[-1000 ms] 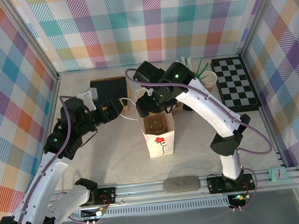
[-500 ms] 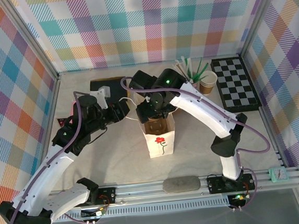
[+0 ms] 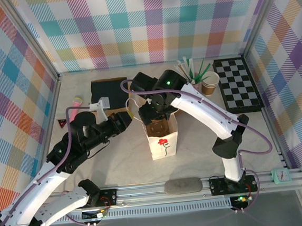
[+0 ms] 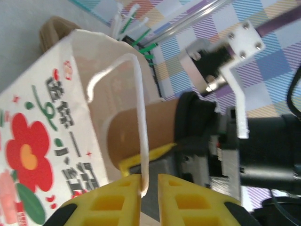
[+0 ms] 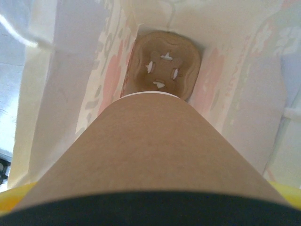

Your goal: Pack the takeout coffee

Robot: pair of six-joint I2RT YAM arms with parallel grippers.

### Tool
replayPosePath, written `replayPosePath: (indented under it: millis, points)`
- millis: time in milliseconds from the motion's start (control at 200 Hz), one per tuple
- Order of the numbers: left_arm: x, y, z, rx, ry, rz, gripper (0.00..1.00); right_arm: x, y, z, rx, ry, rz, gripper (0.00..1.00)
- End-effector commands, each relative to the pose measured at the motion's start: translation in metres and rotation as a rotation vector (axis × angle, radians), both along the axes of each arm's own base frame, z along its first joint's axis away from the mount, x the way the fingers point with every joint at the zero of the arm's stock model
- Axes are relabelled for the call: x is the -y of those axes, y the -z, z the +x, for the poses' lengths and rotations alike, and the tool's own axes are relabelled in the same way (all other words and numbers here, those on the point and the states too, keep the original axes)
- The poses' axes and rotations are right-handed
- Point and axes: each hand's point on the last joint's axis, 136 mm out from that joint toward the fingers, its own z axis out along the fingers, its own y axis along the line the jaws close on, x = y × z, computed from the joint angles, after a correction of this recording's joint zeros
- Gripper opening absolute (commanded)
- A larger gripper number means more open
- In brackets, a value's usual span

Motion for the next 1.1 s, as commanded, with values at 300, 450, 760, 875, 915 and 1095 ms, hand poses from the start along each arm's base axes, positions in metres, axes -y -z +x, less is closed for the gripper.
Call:
replayPosePath:
  millis: [300,450,760,875,915,1095]
  points:
    - [-0.001,-0.029,-0.012,0.074,-0.054,-0.002,0.55,0.022,-0.003,-0.007,-0.054,-0.056,-0.084,0.48]
    - [-0.015,-0.018,-0.009,0.078,-0.099,0.095,0.69,0.021,-0.003,-0.014,-0.051,-0.060,-0.094,0.48]
    - [-0.042,-0.006,0.003,0.129,-0.199,0.303,0.69,0.024,0.007,-0.024,-0.068,-0.048,-0.131,0.48]
    - [-0.042,-0.003,0.007,0.134,-0.207,0.335,0.65,0.026,0.015,-0.026,-0.078,-0.037,-0.139,0.47]
    - [-0.041,-0.002,0.007,0.133,-0.208,0.339,0.62,0.027,0.018,-0.026,-0.081,-0.033,-0.140,0.47]
    - [-0.035,0.003,0.011,0.130,-0.203,0.340,0.51,0.026,0.028,-0.030,-0.109,-0.027,-0.140,0.46]
